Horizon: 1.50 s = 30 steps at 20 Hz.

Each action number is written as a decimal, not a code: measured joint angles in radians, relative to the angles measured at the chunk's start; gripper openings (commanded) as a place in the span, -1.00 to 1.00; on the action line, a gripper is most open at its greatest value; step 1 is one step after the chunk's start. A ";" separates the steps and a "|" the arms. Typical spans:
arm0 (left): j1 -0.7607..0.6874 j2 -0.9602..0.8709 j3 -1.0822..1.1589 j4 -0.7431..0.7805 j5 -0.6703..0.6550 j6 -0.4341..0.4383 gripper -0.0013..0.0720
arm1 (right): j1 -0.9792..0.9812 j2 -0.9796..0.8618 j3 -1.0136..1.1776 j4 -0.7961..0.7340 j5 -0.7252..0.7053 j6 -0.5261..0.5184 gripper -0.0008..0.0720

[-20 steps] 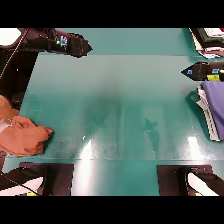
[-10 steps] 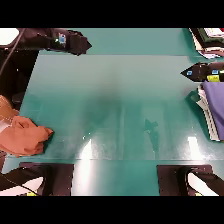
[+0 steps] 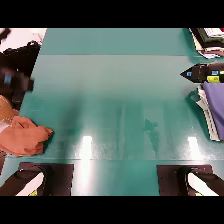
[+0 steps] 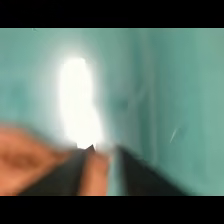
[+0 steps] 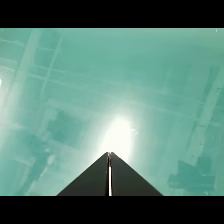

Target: Fold the shirts.

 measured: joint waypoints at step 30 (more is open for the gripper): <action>0.125 0.121 0.138 -0.116 -0.001 -0.136 -0.91 | 0.000 0.046 0.119 0.001 -0.100 0.000 -0.93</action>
